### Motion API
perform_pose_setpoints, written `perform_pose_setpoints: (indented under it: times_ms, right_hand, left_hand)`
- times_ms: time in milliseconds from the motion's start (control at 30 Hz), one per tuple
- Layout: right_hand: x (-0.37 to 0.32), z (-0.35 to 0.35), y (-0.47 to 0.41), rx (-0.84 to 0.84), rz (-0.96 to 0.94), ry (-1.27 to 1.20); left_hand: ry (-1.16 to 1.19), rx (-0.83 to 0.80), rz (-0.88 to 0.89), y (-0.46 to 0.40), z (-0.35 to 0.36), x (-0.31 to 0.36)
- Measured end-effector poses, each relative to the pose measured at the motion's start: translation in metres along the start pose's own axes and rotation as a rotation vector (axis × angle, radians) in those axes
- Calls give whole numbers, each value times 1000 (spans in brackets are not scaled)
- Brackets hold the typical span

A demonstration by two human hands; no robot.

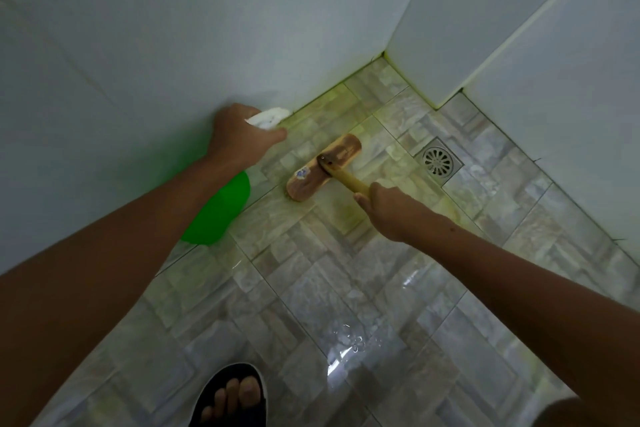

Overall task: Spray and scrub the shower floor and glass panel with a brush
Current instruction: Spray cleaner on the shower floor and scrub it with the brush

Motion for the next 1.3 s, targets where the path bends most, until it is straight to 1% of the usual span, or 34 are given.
perform_pose_setpoints:
  times_ms: [100, 133, 200, 267, 367, 433, 533, 600, 667, 733, 833, 900, 967, 1067, 1167, 1300]
  right_hand:
    - [-28, -5, -13, -11, -60, 22]
    - [-35, -16, -24, -3, -70, 24]
    - [-37, -45, -49, 5, -57, -47]
    - [-18, -79, -75, 5, 9, -147]
    - [40, -120, -89, 55, 162, -329]
    - [74, -128, -85, 73, 243, -333]
    - [88, -110, -64, 22, 257, -276]
    - [86, -77, -36, -46, 240, -207]
    - [87, -36, 3, -119, 268, -153]
    - [89, -9, 31, -163, 312, -181]
    - [70, -19, 18, -152, 290, -180]
    - [50, -50, -15, -91, 251, -179]
    - [32, -91, -48, -7, 215, -236]
    - [20, -125, -74, 12, 197, -278]
    - [26, -106, -60, -29, 171, -226]
    - [30, -25, -2, -112, 146, -78]
  left_hand:
    - [19, 34, 28, 2, -7, -2]
    - [25, 26, 53, 4, -7, 0]
    - [24, -1, 110, 7, -7, 4]
    - [16, -20, 136, 9, -8, 6]
    - [-14, -68, 131, 6, -3, 4]
    - [-27, -93, 108, 7, 1, 4]
    - [-61, -117, 124, 9, 5, 7]
    - [-77, -123, 148, 10, 5, 10]
    - [-86, -136, 168, 12, 6, 14]
    - [-74, -133, 162, 12, 5, 12]
    - [-84, -136, 154, 17, 4, 14]
    - [-123, -147, 155, 23, 6, 18]
    - [-157, -171, 145, 27, 12, 16]
    - [-155, -192, 133, 33, 14, 7]
    - [-167, -185, 133, 41, 4, 5]
    - [-172, -199, 134, 47, -1, -2]
Point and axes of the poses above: each hand's wrist, its own y-axis away from the middle knuckle, its own z-axis out of the palm, x = y × z, the point moved 9 cm from there along -y, towards the middle knuckle, and after that the axes turned 14 degrees about -x, right-handed, at the moved point
